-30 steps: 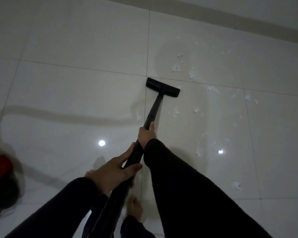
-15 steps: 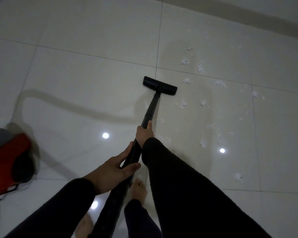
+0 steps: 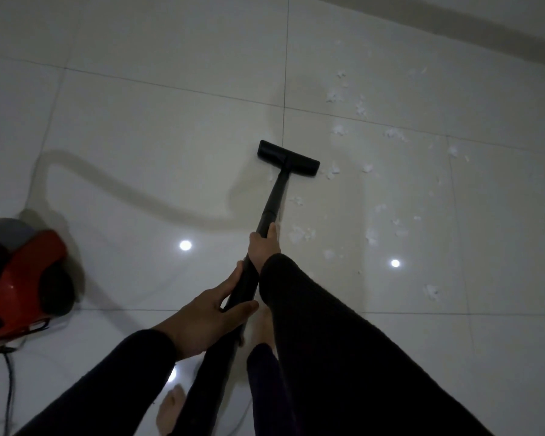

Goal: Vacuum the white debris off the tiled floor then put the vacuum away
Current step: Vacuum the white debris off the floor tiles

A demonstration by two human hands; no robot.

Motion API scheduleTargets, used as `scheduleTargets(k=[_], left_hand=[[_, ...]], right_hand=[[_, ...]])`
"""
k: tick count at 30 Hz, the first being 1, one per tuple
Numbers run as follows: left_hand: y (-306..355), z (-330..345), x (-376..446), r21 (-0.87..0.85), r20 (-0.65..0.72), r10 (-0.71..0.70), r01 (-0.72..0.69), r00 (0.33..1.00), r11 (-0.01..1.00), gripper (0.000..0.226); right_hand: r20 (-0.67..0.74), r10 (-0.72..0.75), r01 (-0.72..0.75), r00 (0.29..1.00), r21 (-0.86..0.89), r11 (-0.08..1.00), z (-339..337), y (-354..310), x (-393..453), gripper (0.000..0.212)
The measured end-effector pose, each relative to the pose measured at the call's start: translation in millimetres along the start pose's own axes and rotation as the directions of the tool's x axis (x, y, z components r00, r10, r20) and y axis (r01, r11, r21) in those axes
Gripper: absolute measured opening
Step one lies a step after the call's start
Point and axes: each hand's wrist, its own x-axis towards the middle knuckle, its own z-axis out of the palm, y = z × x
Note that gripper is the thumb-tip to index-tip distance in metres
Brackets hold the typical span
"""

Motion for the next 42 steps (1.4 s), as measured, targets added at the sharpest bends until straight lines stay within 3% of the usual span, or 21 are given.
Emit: scheduleTargets(k=[6, 11, 16, 22, 42], left_hand=[[-28.8, 1.6, -9.2, 0.040, 0.039, -0.007, 0.005, 0.999, 0.999, 0.075], [-45.8, 2.4, -26.6, 0.071, 0.088, -0.020, 0.014, 0.996, 0.997, 0.074], [-63.9, -4.5, -50.6, 0.152, 0.112, -0.027, 0.010, 0.993, 0.988, 0.075], [-81.7, -11.5, -80.8, 0.136, 0.156, -0.019, -0.002, 0.988, 0.991, 0.075], [-119.9, 26.6, -115.9, 0.137, 0.148, -0.040, 0.020, 0.988, 0.990, 0.070]], right_hand=[[-0.003, 0.018, -0.018, 1.000, -0.163, 0.986, 10.1, 27.2, -13.5, 0.050], [-0.050, 0.032, -0.034, 0.998, -0.032, 0.999, 23.6, 48.1, -31.3, 0.062], [-0.065, 0.003, -0.007, 0.998, -0.064, 0.998, 40.6, 70.6, -44.1, 0.052], [-0.089, 0.081, -0.070, 0.993, 0.111, 0.991, 66.2, 93.2, -60.7, 0.064], [-0.087, 0.077, -0.062, 0.993, 0.163, 0.985, 73.1, 160.4, -79.3, 0.062]])
